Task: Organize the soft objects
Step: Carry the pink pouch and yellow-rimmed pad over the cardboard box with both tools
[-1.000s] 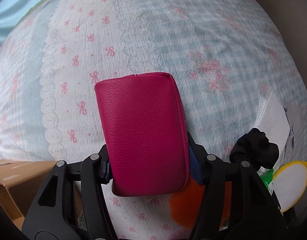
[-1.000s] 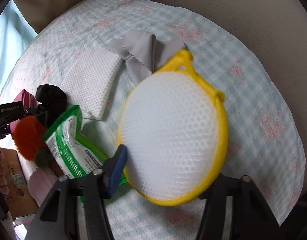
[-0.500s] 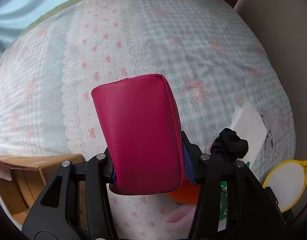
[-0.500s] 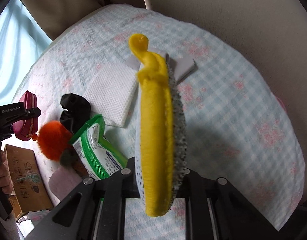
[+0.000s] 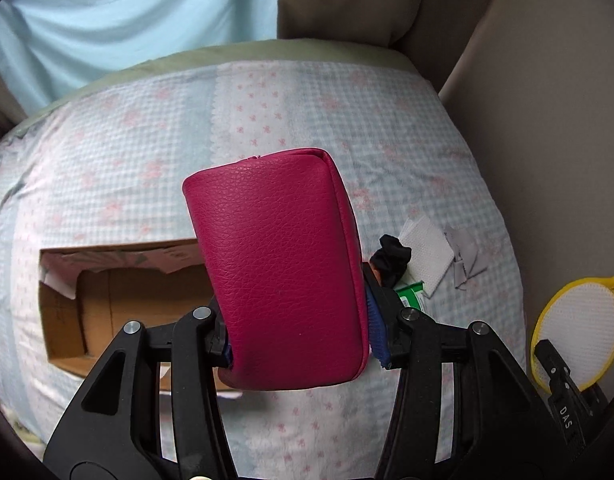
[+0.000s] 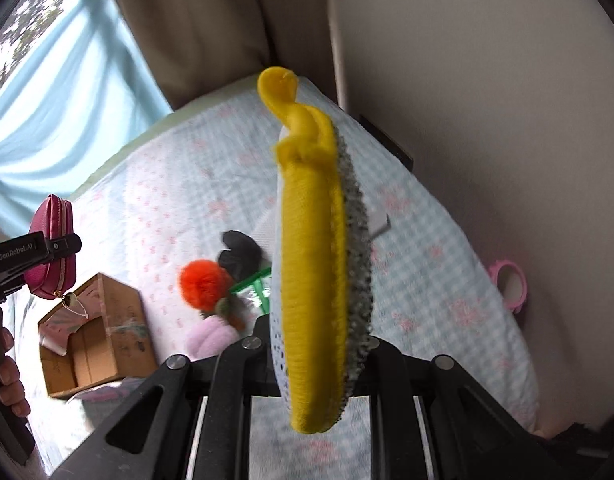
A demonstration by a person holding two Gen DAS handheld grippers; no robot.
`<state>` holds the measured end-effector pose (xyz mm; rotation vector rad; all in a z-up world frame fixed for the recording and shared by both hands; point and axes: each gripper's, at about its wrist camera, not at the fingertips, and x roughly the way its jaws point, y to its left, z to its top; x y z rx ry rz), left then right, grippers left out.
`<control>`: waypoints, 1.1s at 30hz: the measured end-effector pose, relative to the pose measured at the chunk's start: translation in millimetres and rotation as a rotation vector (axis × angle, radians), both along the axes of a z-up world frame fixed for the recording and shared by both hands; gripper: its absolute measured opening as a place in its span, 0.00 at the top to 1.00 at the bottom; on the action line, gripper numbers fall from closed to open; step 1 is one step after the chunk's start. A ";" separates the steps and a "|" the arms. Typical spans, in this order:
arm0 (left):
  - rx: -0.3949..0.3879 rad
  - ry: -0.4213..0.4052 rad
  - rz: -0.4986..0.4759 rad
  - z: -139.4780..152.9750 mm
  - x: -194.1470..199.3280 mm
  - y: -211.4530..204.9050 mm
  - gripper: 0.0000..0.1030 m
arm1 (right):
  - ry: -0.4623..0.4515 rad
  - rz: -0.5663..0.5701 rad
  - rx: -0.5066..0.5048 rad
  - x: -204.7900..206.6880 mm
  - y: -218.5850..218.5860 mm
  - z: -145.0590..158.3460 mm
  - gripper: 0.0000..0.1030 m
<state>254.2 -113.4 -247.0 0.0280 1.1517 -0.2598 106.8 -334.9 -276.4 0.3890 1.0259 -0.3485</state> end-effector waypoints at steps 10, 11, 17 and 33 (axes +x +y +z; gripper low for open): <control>0.000 -0.048 0.148 55.9 -58.6 98.4 0.56 | -0.068 0.280 -0.033 11.3 86.7 74.0 0.86; 0.010 -0.054 0.162 58.3 -62.9 110.7 0.56 | -0.071 0.307 -0.032 14.7 98.0 79.0 0.86; 0.045 -0.030 0.221 56.8 -72.0 179.6 0.56 | -0.047 0.422 0.046 38.6 173.1 87.4 0.86; 0.073 0.190 0.101 -55.1 -12.5 287.5 0.56 | 0.235 0.434 0.283 111.5 309.1 0.9 0.86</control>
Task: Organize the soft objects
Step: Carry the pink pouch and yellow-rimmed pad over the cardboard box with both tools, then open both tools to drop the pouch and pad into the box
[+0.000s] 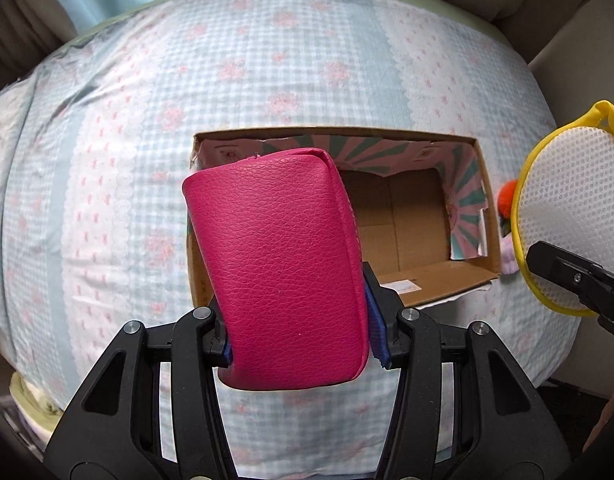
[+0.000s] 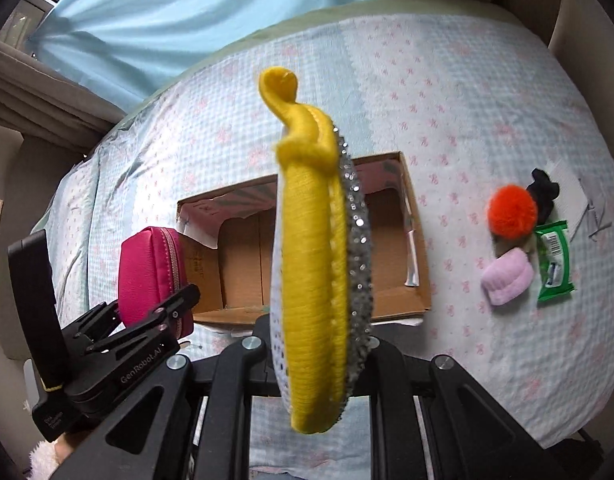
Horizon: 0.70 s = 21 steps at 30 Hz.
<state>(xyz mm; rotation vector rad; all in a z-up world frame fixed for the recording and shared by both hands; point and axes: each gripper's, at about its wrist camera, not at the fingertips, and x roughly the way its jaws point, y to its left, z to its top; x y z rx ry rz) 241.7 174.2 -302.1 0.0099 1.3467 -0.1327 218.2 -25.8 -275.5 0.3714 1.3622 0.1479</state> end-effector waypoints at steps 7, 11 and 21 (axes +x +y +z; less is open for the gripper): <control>0.027 0.092 -0.097 -55.1 36.0 5.0 0.56 | 0.180 -0.007 0.030 39.9 30.9 -63.6 0.86; 0.048 0.135 -0.155 -80.1 47.6 4.1 0.56 | 0.271 -0.023 0.084 55.5 36.2 -97.5 0.86; 0.030 0.146 -0.273 -105.8 58.9 -8.3 0.00 | 0.416 -0.063 0.120 80.5 30.3 -148.9 0.00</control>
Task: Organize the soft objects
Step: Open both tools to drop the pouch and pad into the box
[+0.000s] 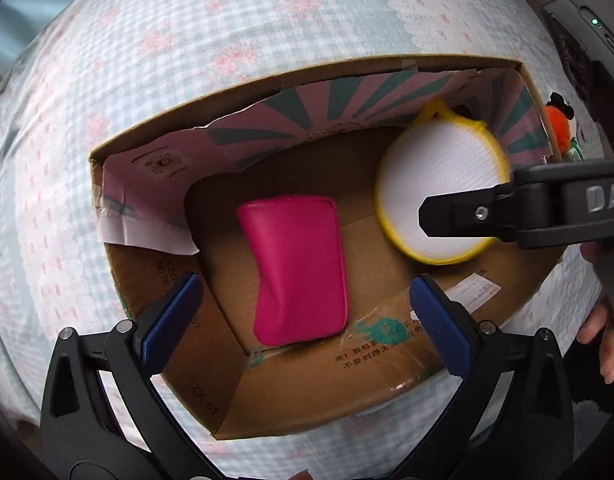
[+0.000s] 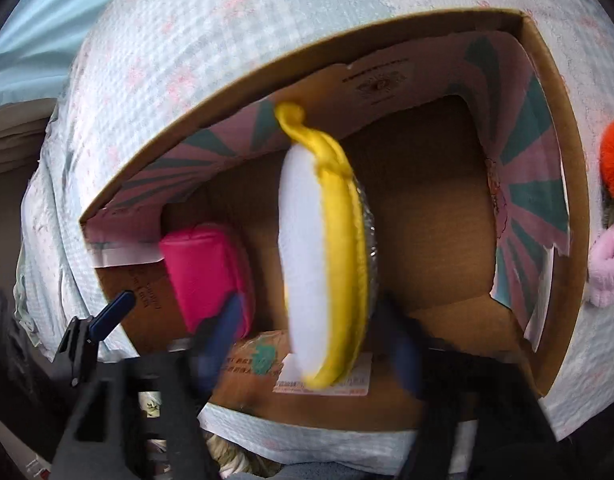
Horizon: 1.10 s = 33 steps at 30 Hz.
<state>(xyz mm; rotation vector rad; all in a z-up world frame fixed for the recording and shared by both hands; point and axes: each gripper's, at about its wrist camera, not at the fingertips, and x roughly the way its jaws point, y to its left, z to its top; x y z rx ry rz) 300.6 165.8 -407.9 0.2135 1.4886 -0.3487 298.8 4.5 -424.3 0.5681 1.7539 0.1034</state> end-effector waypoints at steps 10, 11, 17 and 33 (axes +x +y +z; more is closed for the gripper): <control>-0.025 -0.032 0.001 22.4 -9.6 0.0 0.00 | -0.045 -0.010 -0.017 -19.4 -26.1 16.3 0.00; -0.029 -0.037 0.006 25.2 -11.5 0.1 0.00 | -0.049 -0.013 -0.014 -21.6 -26.2 19.9 0.00; -0.032 -0.072 0.010 44.9 -23.3 -1.4 0.00 | -0.097 -0.029 -0.006 -33.1 -31.3 48.3 0.00; -0.071 -0.233 0.098 145.5 -83.7 14.7 0.00 | -0.368 0.033 -0.153 -83.9 -21.9 160.8 0.00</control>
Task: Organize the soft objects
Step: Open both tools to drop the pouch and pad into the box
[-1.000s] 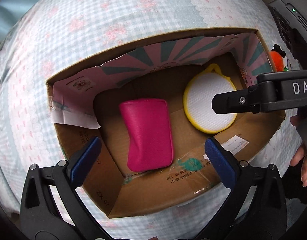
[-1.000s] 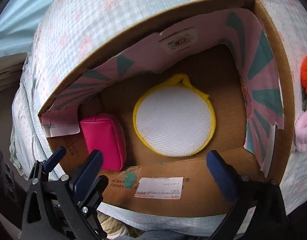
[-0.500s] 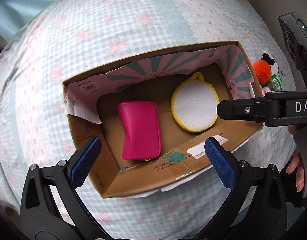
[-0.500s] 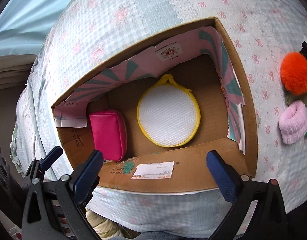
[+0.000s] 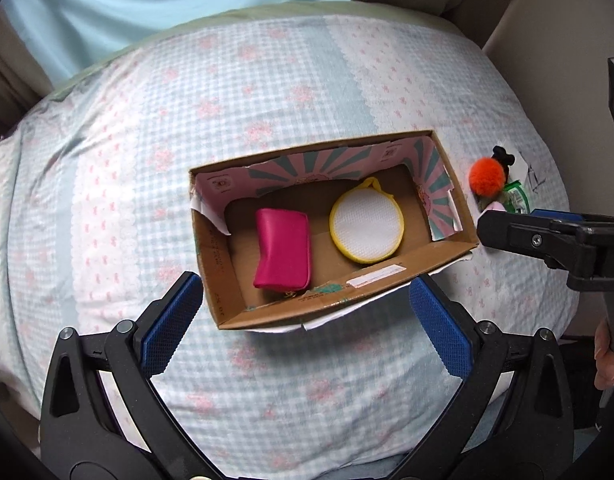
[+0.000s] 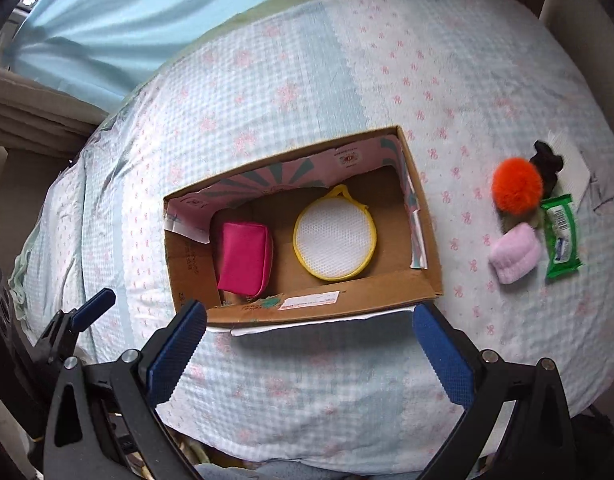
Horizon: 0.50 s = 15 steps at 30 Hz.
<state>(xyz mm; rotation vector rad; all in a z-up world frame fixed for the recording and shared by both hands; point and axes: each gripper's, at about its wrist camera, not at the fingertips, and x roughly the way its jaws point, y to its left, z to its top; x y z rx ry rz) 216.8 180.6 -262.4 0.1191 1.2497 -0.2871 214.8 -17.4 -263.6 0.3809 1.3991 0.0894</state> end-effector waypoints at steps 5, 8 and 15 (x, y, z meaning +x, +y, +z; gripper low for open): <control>-0.011 -0.078 0.047 43.0 -25.8 -1.5 0.00 | -0.162 0.047 -0.145 -35.2 2.1 56.4 0.00; -0.045 -0.134 0.068 69.4 -41.4 -4.3 0.00 | -0.241 0.058 -0.207 -56.1 -1.6 83.8 0.00; -0.093 -0.274 0.098 116.9 -76.2 -21.0 0.00 | -0.408 0.040 -0.335 -104.5 -19.2 129.8 0.00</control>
